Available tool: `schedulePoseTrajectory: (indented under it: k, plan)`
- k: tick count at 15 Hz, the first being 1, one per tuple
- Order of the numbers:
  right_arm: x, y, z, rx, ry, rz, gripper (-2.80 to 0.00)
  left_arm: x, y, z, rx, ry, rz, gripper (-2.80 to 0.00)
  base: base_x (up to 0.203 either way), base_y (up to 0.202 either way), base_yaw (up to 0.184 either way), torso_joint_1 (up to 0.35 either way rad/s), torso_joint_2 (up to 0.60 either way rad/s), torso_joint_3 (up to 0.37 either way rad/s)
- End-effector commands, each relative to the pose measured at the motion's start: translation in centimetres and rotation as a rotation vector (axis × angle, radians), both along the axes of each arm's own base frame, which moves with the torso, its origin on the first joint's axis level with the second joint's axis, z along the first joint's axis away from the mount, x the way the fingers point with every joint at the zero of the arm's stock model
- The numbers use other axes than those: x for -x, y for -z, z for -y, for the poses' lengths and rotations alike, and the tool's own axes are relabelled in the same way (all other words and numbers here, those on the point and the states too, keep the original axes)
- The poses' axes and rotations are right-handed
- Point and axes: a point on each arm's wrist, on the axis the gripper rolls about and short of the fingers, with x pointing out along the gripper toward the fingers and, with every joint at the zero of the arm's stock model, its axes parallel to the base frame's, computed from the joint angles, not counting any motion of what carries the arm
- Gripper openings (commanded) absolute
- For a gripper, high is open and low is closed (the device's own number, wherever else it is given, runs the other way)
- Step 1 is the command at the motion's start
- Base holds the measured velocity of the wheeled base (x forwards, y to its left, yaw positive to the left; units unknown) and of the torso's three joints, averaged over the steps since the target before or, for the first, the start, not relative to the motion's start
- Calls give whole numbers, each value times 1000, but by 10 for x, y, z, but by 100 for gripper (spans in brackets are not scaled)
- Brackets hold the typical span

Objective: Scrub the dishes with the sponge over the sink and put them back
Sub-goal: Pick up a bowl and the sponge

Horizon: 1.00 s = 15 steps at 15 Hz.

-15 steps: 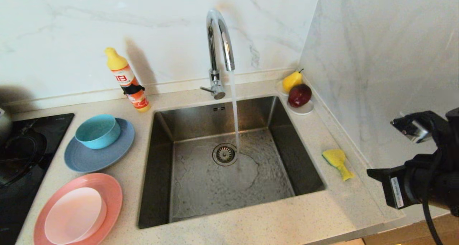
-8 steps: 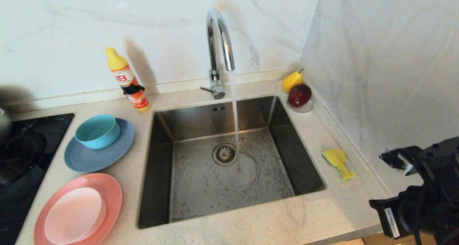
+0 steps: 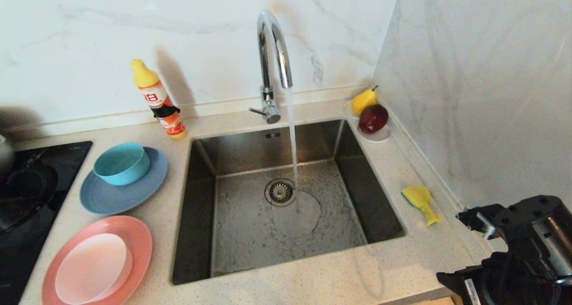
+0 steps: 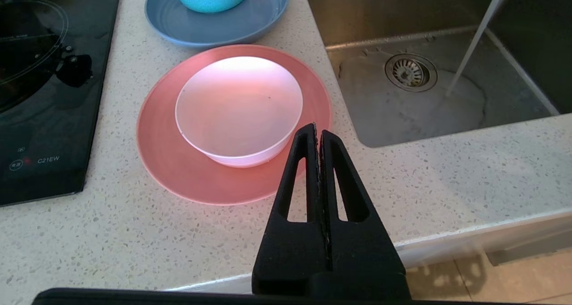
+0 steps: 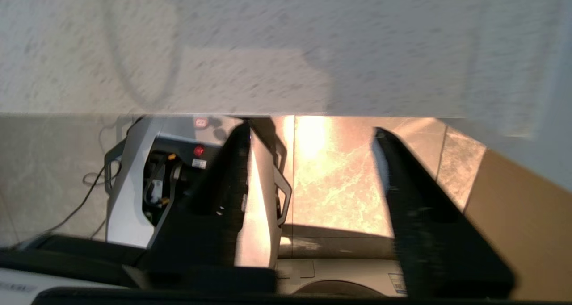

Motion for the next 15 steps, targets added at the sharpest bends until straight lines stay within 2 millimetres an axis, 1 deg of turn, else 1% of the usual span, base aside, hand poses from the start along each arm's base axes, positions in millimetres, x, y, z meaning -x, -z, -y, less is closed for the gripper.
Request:
schedulePoseTrajectory:
  k: [1, 4, 6, 8, 11, 15]
  plan:
    - [0, 6, -4, 4, -16, -18, 0, -1, 4, 0, 0, 0, -15, -280, 0, 0, 0, 0, 0, 0]
    - [-4, 13, -7, -18, 9, -52, 0, -1, 4, 0, 0, 0, -15, -280, 0, 0, 0, 0, 0, 0]
    - [-7, 10, -9, -78, -25, -61, 0, -1, 4, 0, 0, 0, -15, -280, 0, 0, 0, 0, 0, 0]
    - [-15, 12, -6, -110, -20, -71, 0, -1, 4, 0, 0, 0, -15, -280, 0, 0, 0, 0, 0, 0]
    - [-33, 20, 1, -80, 10, -70, 0, -1, 4, 0, 0, 0, -15, -280, 0, 0, 0, 0, 0, 0]
    - [-50, 22, 7, -63, 0, -38, 0, -1, 4, 0, 0, 0, -15, -280, 0, 0, 0, 0, 0, 0]
